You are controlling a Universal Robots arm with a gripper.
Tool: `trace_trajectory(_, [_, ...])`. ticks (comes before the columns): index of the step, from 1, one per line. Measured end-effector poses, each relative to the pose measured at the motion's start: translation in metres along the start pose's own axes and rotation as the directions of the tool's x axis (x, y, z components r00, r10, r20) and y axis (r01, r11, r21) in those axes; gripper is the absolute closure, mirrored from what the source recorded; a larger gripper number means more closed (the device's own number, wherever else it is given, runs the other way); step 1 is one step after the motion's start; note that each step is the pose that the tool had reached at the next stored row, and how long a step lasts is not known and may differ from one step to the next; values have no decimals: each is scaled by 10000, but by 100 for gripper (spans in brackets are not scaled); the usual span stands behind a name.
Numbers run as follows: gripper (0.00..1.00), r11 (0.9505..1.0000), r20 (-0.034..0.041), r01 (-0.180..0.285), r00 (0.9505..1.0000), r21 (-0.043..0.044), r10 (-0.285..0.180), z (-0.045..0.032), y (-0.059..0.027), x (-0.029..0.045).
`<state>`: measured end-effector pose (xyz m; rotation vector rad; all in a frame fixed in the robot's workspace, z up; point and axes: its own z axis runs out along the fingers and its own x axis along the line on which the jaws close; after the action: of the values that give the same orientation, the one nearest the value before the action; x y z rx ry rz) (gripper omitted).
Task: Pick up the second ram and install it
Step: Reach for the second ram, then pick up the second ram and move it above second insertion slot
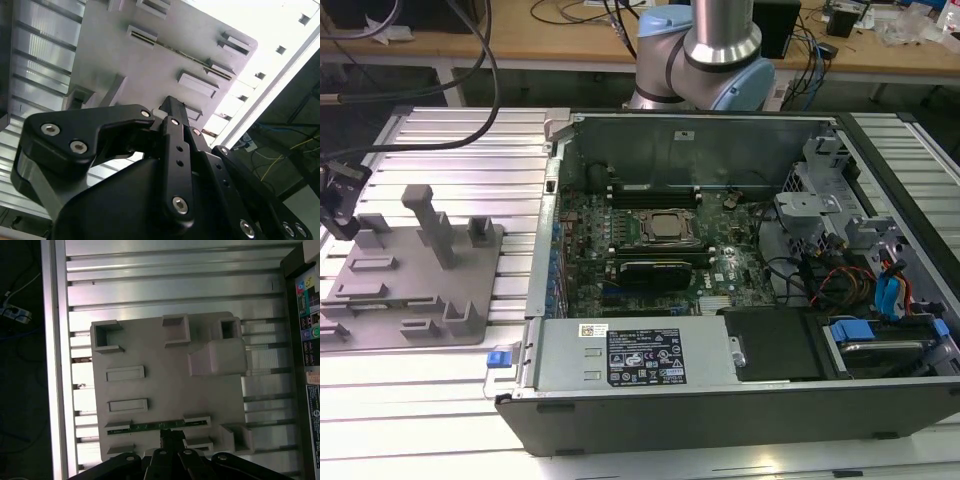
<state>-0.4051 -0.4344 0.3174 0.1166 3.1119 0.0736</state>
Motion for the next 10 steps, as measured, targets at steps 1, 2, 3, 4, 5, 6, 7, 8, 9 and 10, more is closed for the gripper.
trace_trajectory(1, [92, 10000, 0, 0, 10000, 0, 0, 0, 0, 0])
trace_trajectory(2, [92, 10000, 0, 1, 10000, 0, -1, 0, 0, 0])
trace_trajectory(3, [92, 10000, 0, 0, 10000, 0, 0, 1, 0, 0])
trace_trajectory(4, [92, 10000, 0, 0, 10000, 0, 0, 1, 0, 0])
trace_trajectory(5, [92, 10000, 0, 0, 10000, 0, 0, 1, 0, 0])
trace_trajectory(6, [92, 10000, 0, 0, 10000, 0, 0, 1, 0, 0])
trace_trajectory(7, [92, 10000, 0, 0, 10000, 0, 0, 2, 0, 0])
trace_trajectory(8, [92, 10000, 0, 0, 10000, 0, 0, 2, 0, 0])
trace_trajectory(9, [92, 10000, 0, 1, 10000, 0, -1, 2, 0, 0])
trace_trajectory(10, [92, 10000, 0, 0, 10000, 0, 0, 3, 0, 0])
